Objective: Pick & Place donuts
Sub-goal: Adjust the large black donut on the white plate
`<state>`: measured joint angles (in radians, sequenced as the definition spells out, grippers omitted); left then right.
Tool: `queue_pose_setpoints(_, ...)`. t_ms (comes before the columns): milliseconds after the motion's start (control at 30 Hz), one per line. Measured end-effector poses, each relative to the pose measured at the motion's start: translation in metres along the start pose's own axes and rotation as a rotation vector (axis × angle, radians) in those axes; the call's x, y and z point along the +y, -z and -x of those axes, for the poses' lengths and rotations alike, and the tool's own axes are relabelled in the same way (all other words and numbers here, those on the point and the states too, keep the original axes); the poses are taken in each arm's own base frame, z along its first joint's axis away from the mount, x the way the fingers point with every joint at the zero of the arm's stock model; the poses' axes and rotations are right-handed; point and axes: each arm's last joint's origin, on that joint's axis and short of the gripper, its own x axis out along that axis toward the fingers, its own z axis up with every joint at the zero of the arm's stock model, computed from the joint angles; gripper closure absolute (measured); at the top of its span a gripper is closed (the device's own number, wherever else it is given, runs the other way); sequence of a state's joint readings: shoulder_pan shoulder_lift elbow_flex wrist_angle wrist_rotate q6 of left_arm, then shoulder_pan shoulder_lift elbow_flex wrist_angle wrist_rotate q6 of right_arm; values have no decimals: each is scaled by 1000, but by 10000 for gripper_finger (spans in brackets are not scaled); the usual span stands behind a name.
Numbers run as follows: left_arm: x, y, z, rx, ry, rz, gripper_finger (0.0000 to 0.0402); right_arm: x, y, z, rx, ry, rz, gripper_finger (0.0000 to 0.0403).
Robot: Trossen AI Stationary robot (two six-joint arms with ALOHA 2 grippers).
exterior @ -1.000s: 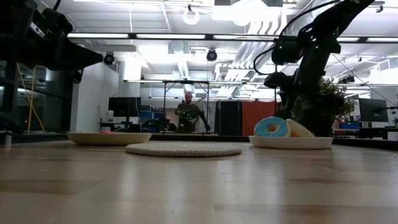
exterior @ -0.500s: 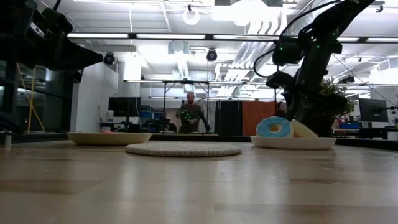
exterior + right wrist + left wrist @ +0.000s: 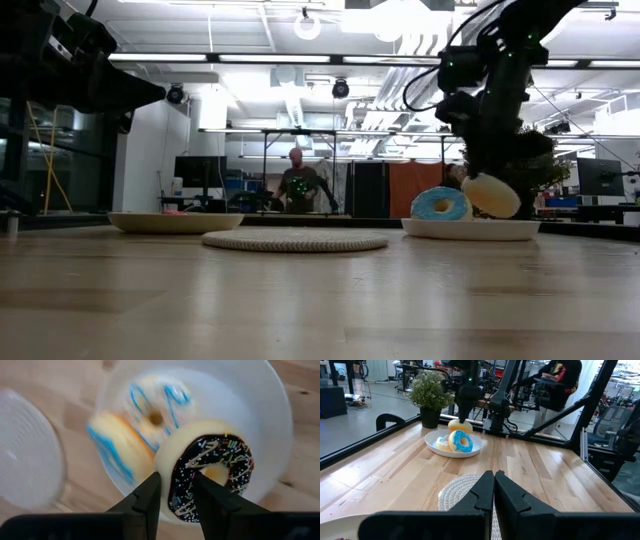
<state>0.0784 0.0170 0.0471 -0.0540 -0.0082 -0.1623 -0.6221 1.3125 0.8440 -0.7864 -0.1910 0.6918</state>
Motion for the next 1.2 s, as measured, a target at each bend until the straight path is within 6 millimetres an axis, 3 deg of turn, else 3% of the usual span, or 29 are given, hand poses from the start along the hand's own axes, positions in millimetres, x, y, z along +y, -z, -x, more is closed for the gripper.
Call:
queue_pose_setpoints(400, 0, 0, 0, 0, 0, 0, 394, 2, 12, 4, 79, 148, 429, 300)
queue_pose_setpoints(800, 0, 0, 0, 0, 0, 0, 394, 9, 11, -25, 167, 266, 815, 300)
queue_pose_setpoints(1200, 0, 0, 0, 0, 0, 0, 394, 14, 6, -50, 217, 281, 1068, 300)
